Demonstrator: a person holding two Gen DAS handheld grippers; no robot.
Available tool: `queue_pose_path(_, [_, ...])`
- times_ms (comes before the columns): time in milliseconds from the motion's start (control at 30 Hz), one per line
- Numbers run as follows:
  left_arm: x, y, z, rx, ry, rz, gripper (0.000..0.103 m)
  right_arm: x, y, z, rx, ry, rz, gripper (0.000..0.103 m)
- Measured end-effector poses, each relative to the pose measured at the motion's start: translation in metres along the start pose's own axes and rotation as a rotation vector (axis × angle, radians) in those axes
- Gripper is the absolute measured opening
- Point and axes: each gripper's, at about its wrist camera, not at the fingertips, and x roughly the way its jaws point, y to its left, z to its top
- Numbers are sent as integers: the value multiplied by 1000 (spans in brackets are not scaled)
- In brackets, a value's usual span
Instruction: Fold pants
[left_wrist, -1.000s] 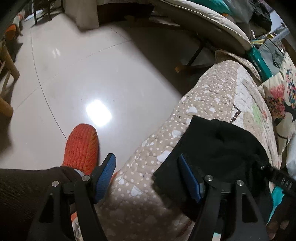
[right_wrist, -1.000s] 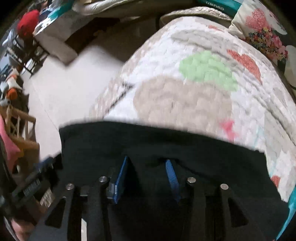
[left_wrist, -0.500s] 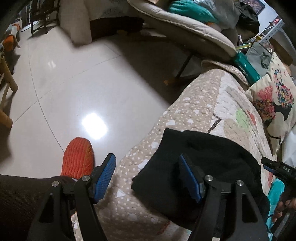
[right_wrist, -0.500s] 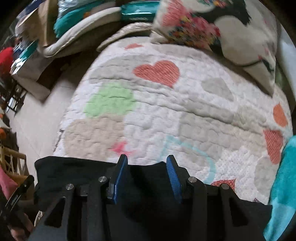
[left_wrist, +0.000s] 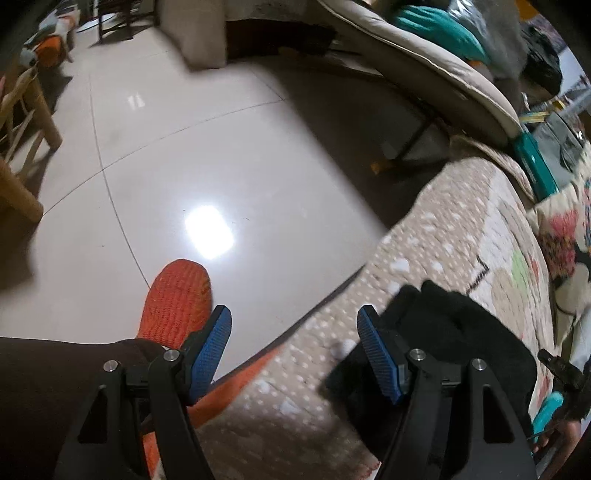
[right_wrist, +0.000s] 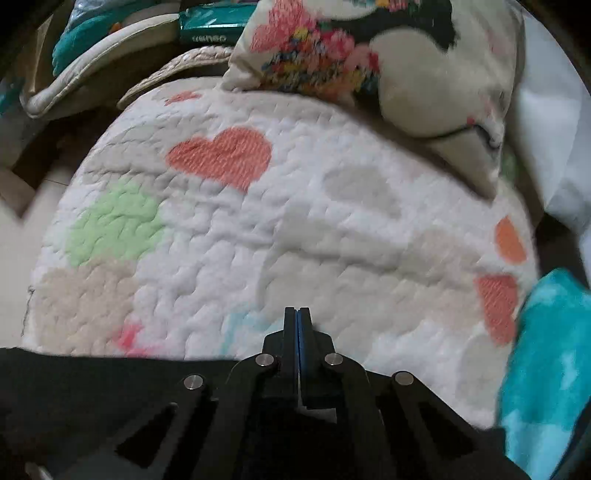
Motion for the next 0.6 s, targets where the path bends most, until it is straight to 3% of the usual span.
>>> queue_pose_path(133, [1, 1, 1, -9, 15, -11, 70, -30, 4, -10, 3, -50, 97, 6])
queue_pose_path(267, [-4, 10, 9, -49, 9, -28, 70, -69, 66, -57, -133, -39, 424, 8])
queue_pose_path(367, [-13, 22, 19, -101, -18, -39, 70, -84, 117, -99, -277, -17, 546, 11])
queue_pose_path(500, [-25, 40, 31, -170, -54, -56, 70, -100, 179, -142, -484, -86, 558, 16])
queue_pose_path(567, [-29, 45, 35, -192, -63, -62, 70, -96, 201, -151, -520, -104, 517, 34])
queue_pose_path(600, [-29, 47, 36, -204, -64, -69, 70, -89, 210, -152, -508, -78, 529, 34])
